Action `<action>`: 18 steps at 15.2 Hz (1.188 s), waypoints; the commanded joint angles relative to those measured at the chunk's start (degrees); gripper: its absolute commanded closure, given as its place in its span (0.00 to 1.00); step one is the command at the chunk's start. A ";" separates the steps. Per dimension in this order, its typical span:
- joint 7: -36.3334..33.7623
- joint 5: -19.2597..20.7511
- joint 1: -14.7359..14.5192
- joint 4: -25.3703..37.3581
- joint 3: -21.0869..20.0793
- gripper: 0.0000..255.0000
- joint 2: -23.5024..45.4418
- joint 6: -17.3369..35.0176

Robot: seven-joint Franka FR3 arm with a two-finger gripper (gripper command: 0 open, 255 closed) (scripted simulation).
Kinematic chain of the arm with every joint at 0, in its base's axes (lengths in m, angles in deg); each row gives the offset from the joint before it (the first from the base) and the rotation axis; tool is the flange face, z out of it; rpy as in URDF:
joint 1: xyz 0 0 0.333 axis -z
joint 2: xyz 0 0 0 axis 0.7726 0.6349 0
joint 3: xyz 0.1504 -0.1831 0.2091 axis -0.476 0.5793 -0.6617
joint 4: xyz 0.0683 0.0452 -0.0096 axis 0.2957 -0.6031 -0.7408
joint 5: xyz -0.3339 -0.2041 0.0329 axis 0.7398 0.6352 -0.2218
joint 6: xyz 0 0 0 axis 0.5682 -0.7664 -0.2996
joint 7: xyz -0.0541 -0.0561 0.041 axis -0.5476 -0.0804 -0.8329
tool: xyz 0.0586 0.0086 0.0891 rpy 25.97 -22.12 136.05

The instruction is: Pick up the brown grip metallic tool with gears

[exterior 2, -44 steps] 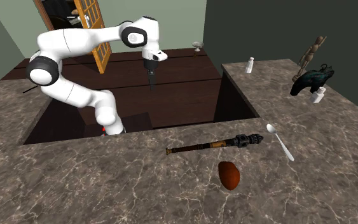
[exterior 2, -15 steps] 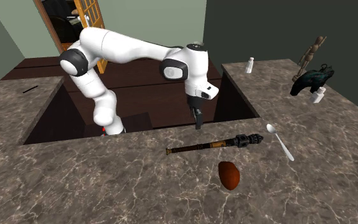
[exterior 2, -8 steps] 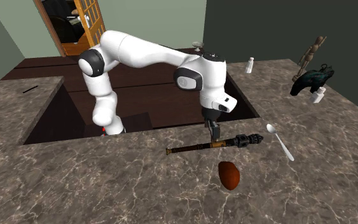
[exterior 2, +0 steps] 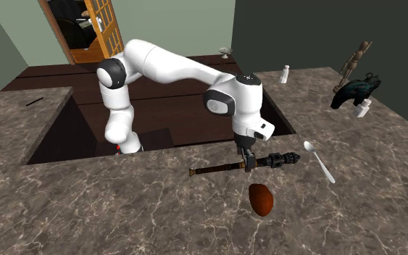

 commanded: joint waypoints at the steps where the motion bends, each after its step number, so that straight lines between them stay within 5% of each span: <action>1: -0.20 0.03 -0.14 -1.33 -0.09 0.00 -0.02 1.33; 2: -0.20 0.03 -0.14 -1.34 -0.09 0.00 -0.03 1.33; 3: -0.12 0.00 -0.09 -1.23 -0.06 1.00 0.02 1.27; 12: -0.20 0.03 -0.14 -1.33 -0.09 1.00 -0.02 1.33; 18: -0.13 0.15 -0.04 3.06 0.02 1.00 -0.23 -3.23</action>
